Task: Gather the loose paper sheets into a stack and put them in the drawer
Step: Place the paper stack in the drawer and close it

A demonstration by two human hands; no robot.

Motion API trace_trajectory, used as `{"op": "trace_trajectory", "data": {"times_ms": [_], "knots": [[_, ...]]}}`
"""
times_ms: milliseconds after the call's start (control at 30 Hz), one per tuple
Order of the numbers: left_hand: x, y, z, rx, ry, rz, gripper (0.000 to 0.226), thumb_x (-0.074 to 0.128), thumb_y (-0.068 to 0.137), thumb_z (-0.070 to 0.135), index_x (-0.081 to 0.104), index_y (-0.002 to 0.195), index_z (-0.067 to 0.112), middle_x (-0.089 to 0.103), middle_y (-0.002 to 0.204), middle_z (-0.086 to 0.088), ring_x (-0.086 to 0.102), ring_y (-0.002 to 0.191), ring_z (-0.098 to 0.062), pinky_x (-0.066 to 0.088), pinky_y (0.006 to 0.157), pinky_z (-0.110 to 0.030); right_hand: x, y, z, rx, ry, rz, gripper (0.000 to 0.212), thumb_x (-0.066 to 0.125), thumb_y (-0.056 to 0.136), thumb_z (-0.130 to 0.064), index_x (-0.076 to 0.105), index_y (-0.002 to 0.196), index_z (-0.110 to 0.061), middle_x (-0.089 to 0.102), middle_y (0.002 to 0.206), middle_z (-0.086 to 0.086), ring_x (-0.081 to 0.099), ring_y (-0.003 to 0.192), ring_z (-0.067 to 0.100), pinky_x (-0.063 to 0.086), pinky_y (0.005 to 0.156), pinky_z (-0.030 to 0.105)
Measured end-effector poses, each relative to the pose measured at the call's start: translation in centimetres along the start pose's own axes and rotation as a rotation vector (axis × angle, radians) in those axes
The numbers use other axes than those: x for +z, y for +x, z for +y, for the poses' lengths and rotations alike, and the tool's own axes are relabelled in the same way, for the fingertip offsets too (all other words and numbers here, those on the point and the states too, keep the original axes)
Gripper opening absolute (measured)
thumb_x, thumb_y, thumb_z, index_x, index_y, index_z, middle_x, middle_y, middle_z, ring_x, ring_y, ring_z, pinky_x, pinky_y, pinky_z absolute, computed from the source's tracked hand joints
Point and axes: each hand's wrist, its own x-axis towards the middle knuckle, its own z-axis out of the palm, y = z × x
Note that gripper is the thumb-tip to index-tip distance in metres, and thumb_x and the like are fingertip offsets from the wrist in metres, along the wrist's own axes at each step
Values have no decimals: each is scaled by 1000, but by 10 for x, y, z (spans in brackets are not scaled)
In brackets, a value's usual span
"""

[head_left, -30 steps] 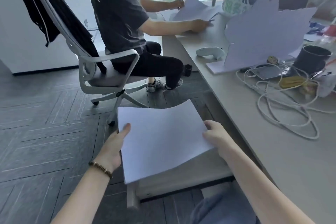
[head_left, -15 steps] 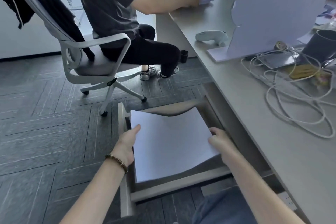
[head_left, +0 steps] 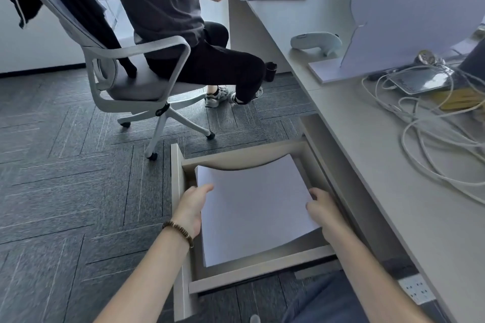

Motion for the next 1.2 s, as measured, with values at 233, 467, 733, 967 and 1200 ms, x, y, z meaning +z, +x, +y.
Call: {"op": "trace_trajectory", "data": {"times_ms": [233, 467, 733, 967, 1200], "knots": [[-4, -2, 0, 117, 33, 15, 24, 65, 89, 22, 56, 105, 6, 65, 117, -20, 63, 94, -26, 48, 67, -31, 1, -3, -4, -2, -56, -12, 37, 44, 101, -7, 53, 136, -1, 60, 134, 13, 59, 116, 29, 46, 85, 29], [-14, -23, 18, 342, 55, -13, 60, 64, 92, 25, 45, 147, 11, 46, 149, 1, 39, 141, -15, 26, 121, -41, -3, -18, -21, -167, -23, 89, 47, 49, 99, -3, 47, 146, -3, 52, 148, 13, 50, 136, 27, 36, 108, 32], [-32, -68, 15, 714, 139, 130, 30, 53, 100, 13, 62, 128, 14, 62, 130, 4, 56, 120, -6, 41, 103, -24, -31, -63, -52, -416, -37, 210, 33, 58, 95, -17, 68, 126, -15, 72, 119, -1, 64, 115, 16, 46, 102, 29], [-42, -77, -9, 706, 262, 191, 46, 49, 102, 23, 42, 146, 20, 43, 152, 2, 44, 130, -11, 34, 105, -30, -73, -95, -57, -633, -132, 292, 14, 67, 91, -17, 77, 97, -24, 74, 85, -7, 67, 83, 10, 44, 73, 15], [-35, -93, -17, 399, 127, 32, 81, 27, 92, 73, 15, 158, 28, 11, 166, 9, 13, 152, -12, 11, 121, -41, -123, -97, -33, -721, -438, 526, 15, 63, 91, -12, 76, 99, -14, 73, 96, 5, 68, 90, 29, 53, 79, 36]]}}
